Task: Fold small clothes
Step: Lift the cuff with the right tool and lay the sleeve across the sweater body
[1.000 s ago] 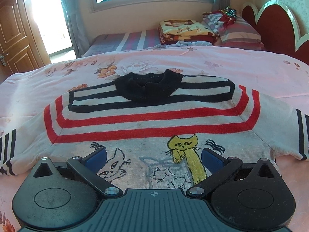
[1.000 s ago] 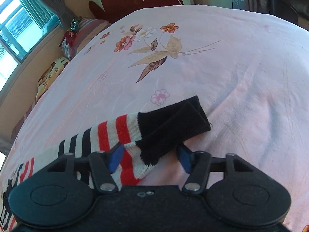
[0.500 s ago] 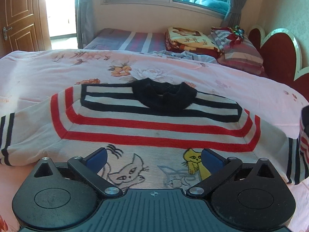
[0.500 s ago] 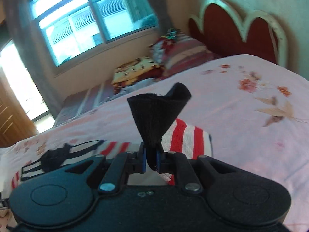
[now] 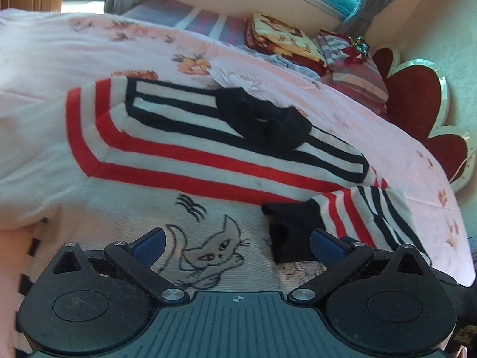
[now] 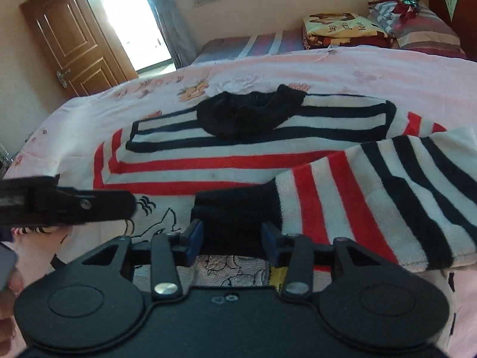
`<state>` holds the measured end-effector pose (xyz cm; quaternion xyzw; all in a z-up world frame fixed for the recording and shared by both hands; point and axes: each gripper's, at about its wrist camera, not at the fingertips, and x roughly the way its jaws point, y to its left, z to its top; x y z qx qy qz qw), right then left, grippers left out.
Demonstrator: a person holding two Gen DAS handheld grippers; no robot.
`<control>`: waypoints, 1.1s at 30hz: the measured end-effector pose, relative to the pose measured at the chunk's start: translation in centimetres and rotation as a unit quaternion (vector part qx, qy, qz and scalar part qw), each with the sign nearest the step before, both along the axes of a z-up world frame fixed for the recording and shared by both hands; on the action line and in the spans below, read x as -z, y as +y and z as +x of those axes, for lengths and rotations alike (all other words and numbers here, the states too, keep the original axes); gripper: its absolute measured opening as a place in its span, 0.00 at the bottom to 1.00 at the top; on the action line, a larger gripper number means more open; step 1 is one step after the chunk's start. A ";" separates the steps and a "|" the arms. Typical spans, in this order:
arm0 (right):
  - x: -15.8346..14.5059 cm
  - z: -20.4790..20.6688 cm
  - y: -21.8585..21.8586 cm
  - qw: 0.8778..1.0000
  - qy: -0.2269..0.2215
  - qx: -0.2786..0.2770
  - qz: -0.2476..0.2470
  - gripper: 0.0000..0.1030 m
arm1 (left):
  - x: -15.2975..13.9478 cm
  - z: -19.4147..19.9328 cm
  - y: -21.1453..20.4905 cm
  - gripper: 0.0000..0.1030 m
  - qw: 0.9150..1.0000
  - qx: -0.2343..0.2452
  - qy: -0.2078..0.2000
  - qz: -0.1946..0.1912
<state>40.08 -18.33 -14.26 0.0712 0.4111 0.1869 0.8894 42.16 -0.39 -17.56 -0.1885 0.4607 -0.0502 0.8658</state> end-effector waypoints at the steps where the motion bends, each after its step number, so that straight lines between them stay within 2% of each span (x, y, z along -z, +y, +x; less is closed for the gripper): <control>1: -0.8 -0.8 -0.8 1.000 -0.011 0.013 0.001 0.49 | 0.5 0.4 -0.4 1.00 1.000 0.007 0.006 -0.019; 2: -1.5 -1.7 -2.2 0.999 -0.022 0.031 -0.004 0.56 | 0.9 0.6 -1.0 0.99 0.999 0.015 0.012 -0.030; 3: -2.1 -2.6 -3.2 0.999 -0.031 0.044 -0.010 0.59 | 1.3 0.8 -1.7 0.94 0.999 0.025 0.015 -0.041; 4: -2.4 -3.6 -4.3 0.998 -0.038 0.056 -0.018 0.59 | 1.7 1.1 -2.4 0.83 0.998 0.035 0.019 -0.053; 5: -2.6 -4.4 -5.4 0.997 -0.040 0.068 -0.028 0.59 | 2.3 1.6 -2.9 0.55 0.996 0.043 0.029 -0.068; 6: -2.6 -5.2 -6.4 0.995 -0.039 0.080 -0.035 0.59 | 3.0 2.0 -3.3 0.39 0.994 0.046 0.045 -0.087; 8: -2.5 -6.4 -8.3 0.993 -0.037 0.107 -0.041 0.59 | 4.0 2.4 -3.8 0.38 0.993 0.035 0.049 -0.104; 13: -1.0 -7.7 -11.3 0.983 -0.031 0.155 -0.092 0.59 | 3.9 2.9 -5.3 0.35 0.994 0.033 0.028 -0.102; 14: -0.6 -7.6 -11.7 0.981 -0.027 0.166 -0.096 0.59 | 3.9 2.9 -5.4 0.11 0.994 0.030 0.023 -0.107; 16: 0.5 -6.9 -12.5 0.977 -0.017 0.184 -0.103 0.59 | 3.8 2.9 -5.4 0.10 0.993 0.018 0.019 -0.116; 20: 1.9 -5.2 -13.2 0.975 0.001 0.202 -0.090 0.58 | 1.6 2.2 -4.5 0.10 0.993 0.003 -0.042 -0.113; 23: 2.5 -4.0 -13.2 0.975 0.006 0.206 -0.082 0.58 | -0.4 1.5 -1.8 0.10 0.990 -0.028 -0.075 -0.119; 25: 2.4 -3.5 -13.0 0.976 0.005 0.206 -0.071 0.55 | -1.8 1.0 0.6 0.10 0.989 -0.049 -0.096 -0.104; 27: 2.2 -3.0 -12.5 0.977 -0.002 0.202 -0.069 0.50 | -2.2 0.5 3.8 0.10 0.989 -0.068 -0.101 -0.085; 29: 2.0 -2.6 -11.8 0.979 -0.010 0.191 -0.073 0.37 | -1.7 0.1 6.7 0.10 0.990 -0.091 -0.095 -0.057; 30: 1.9 -2.4 -11.4 0.980 -0.010 0.185 -0.074 0.33 | -1.0 0.0 7.7 0.10 0.990 -0.102 -0.086 -0.048; 33: 2.0 -2.3 -10.4 0.983 -0.013 0.168 -0.070 0.30 | 1.1 -0.1 9.0 0.10 0.992 -0.112 -0.062 -0.018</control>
